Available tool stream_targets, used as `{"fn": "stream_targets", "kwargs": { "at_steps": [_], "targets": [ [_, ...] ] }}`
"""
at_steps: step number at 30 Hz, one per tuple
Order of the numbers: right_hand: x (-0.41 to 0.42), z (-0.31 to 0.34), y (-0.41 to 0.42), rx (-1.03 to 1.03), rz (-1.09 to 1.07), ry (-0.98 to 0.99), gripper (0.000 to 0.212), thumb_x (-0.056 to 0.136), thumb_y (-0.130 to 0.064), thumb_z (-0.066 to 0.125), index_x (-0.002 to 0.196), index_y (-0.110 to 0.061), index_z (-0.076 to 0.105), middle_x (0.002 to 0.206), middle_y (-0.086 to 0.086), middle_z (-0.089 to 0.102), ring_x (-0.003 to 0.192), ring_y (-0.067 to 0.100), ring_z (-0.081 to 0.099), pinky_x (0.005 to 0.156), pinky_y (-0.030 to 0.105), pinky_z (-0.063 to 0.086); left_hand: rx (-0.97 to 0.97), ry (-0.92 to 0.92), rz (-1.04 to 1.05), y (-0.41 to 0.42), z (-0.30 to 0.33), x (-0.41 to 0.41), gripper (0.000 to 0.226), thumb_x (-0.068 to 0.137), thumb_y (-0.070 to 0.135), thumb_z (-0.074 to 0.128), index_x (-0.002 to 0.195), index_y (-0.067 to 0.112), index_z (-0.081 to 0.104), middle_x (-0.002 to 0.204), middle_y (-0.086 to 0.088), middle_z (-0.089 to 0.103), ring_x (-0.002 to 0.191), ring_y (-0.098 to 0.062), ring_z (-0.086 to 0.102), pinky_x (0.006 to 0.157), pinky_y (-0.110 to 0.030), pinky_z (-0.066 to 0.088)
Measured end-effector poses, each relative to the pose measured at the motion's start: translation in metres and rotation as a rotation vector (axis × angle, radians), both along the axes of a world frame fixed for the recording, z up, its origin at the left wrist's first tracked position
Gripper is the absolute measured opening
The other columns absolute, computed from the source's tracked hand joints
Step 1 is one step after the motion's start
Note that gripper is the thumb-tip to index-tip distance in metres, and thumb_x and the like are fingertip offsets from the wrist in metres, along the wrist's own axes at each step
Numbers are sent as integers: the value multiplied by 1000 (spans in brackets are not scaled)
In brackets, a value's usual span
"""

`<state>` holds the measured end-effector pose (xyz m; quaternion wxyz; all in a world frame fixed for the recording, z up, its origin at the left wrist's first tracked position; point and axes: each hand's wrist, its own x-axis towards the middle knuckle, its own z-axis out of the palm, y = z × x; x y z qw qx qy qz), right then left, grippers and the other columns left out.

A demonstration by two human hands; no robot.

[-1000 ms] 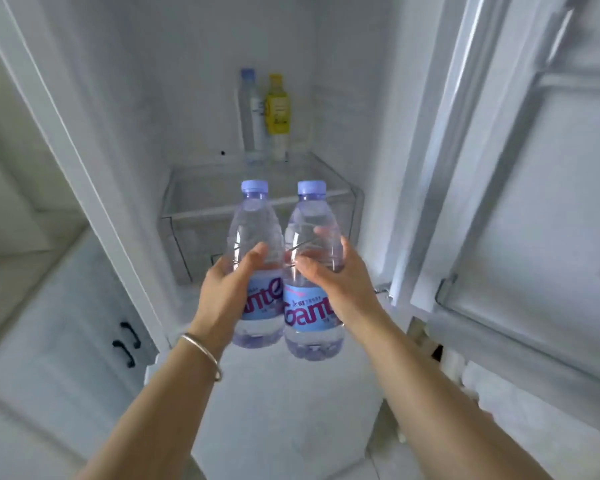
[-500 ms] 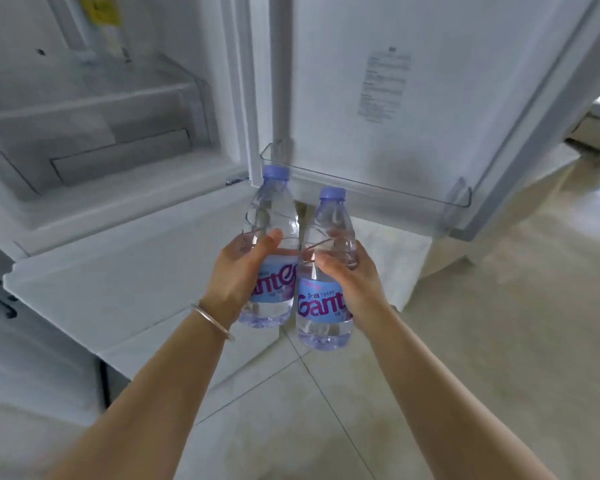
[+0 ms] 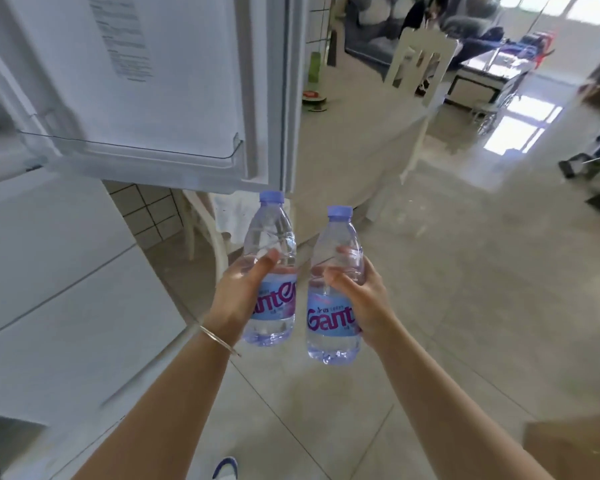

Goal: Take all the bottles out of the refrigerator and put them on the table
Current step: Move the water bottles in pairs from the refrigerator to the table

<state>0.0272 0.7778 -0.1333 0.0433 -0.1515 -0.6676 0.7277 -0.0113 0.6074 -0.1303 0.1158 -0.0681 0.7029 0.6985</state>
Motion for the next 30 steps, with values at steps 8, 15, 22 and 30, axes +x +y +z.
{"fn": "stream_targets", "kwargs": {
  "at_steps": [8,15,22,30],
  "targets": [
    [-58,-10,90,-14,-63,-4,50,45,-39,76,92,-29,61,102,20,70,90,42,68,83,55,55,-26,21,-64,89,-9,-62,41,72,55,67,89,18,63,85,-9,74,72,-23,72,67,-32,57],
    [-159,0,150,-5,-71,28,52,45,-40,76,93,-29,60,101,20,70,89,41,68,80,51,55,-31,40,-93,156,-4,-163,39,79,48,65,93,12,64,81,-11,74,68,-24,70,62,-28,51],
    [-262,4,215,-14,-37,28,54,50,-34,78,101,-26,60,99,14,73,86,33,71,75,40,57,6,41,-45,216,-3,-263,79,50,69,62,99,8,68,86,-14,75,77,-30,73,71,-36,57],
    [-415,8,282,-4,171,-3,46,51,-36,79,93,-30,62,93,7,74,84,28,72,74,41,57,71,14,170,280,-8,-386,53,69,53,72,97,7,67,85,-12,76,76,-30,73,79,-43,57]
  ]
}}
